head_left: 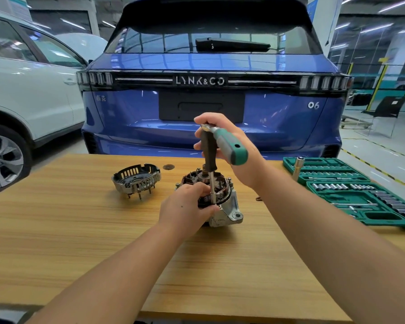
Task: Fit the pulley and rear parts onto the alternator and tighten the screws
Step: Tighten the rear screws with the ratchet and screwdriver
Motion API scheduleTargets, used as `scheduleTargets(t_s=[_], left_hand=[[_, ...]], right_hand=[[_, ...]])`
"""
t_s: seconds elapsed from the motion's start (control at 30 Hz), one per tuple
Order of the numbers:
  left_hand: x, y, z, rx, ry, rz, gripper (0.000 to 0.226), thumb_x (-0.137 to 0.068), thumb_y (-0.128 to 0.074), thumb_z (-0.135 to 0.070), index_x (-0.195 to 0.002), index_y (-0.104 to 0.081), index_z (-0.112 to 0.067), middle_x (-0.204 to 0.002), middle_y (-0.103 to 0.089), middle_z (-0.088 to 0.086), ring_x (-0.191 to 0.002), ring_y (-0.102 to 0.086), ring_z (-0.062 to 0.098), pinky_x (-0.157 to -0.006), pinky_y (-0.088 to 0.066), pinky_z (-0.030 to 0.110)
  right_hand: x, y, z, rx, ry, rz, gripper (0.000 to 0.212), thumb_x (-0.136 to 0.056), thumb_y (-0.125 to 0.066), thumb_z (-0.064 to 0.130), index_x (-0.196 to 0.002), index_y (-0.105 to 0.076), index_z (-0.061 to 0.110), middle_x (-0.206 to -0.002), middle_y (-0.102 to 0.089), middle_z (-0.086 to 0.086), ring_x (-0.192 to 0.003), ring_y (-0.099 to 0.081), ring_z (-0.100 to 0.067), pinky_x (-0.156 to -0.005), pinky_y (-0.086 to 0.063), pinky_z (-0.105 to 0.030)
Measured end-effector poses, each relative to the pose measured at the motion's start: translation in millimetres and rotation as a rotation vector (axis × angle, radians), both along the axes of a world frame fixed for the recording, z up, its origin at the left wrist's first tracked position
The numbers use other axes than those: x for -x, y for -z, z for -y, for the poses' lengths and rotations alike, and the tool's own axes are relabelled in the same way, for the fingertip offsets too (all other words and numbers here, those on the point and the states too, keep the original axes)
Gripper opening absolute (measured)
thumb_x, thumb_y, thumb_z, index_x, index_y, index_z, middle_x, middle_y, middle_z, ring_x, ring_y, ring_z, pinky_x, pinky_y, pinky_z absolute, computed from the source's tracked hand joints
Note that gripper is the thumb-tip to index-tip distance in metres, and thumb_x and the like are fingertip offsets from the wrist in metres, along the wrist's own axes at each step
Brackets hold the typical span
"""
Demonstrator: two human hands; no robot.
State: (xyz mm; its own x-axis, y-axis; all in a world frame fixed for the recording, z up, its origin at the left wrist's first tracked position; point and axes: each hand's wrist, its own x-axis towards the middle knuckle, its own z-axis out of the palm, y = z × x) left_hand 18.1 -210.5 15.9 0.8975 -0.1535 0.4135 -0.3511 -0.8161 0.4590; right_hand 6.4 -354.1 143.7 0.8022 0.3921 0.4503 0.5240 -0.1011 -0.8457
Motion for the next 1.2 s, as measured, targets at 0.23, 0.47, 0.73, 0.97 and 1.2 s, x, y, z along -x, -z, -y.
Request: scheduleTargets(t_s=[0.23, 0.47, 0.73, 0.97, 1.2], left_hand=[[1.6, 4.4, -2.4, 0.058, 0.009, 0.017, 0.045, -0.082, -0.071, -0.056, -0.122, -0.060, -0.040, -0.112, -0.061, -0.019, -0.102, -0.056, 0.003, -0.083, -0.052, 0.033], [2.3, 1.7, 0.0, 0.090, 0.044, 0.057, 0.049, -0.082, -0.074, -0.053, -0.126, -0.063, -0.035, -0.117, -0.065, -0.014, -0.110, -0.059, 0.006, -0.095, -0.052, 0.040], [-11.4, -13.5, -4.9, -0.220, 0.109, 0.411, 0.059, -0.072, -0.078, -0.056, -0.120, -0.064, -0.025, -0.127, -0.062, -0.006, -0.124, -0.047, 0.020, -0.104, -0.018, 0.038], [-38.3, -29.3, -16.1, -0.490, 0.424, 0.260, 0.061, -0.088, -0.056, -0.060, -0.139, -0.058, -0.026, -0.141, -0.057, -0.009, -0.146, -0.028, 0.023, -0.121, -0.024, 0.052], [-38.9, 0.3, -13.6, -0.463, 0.317, 0.420, 0.059, -0.094, -0.043, -0.052, -0.142, -0.055, -0.018, -0.150, -0.051, 0.001, -0.150, -0.025, 0.032, -0.122, -0.012, 0.055]], right_hand=[[-10.0, 8.8, 6.5, -0.083, -0.101, 0.019, 0.027, -0.096, -0.041, 0.038, -0.113, -0.062, 0.043, -0.108, -0.061, 0.003, -0.102, -0.062, -0.018, -0.095, -0.055, -0.042], [-24.8, 8.4, -15.9, -0.370, 0.355, 0.190, 0.010, -0.088, -0.071, 0.017, -0.092, -0.065, 0.023, -0.064, -0.061, 0.010, -0.053, -0.054, -0.012, -0.053, -0.053, -0.038], [-36.9, 15.7, -15.7, -0.621, 0.039, -0.161, 0.057, -0.091, -0.062, 0.036, -0.137, -0.046, 0.007, -0.078, -0.064, -0.004, -0.055, -0.050, -0.012, -0.052, -0.044, -0.023], [-47.6, 24.8, 6.7, -0.620, -0.491, -0.388, 0.035, -0.082, -0.057, 0.008, -0.117, -0.060, 0.009, -0.092, -0.062, 0.004, -0.068, -0.052, -0.009, -0.070, -0.028, -0.028], [-51.3, 29.7, 4.8, -0.681, -0.487, -0.344, 0.022, -0.081, -0.063, 0.004, -0.092, -0.065, 0.023, -0.091, -0.067, 0.001, -0.066, -0.055, -0.013, -0.066, -0.030, -0.030]])
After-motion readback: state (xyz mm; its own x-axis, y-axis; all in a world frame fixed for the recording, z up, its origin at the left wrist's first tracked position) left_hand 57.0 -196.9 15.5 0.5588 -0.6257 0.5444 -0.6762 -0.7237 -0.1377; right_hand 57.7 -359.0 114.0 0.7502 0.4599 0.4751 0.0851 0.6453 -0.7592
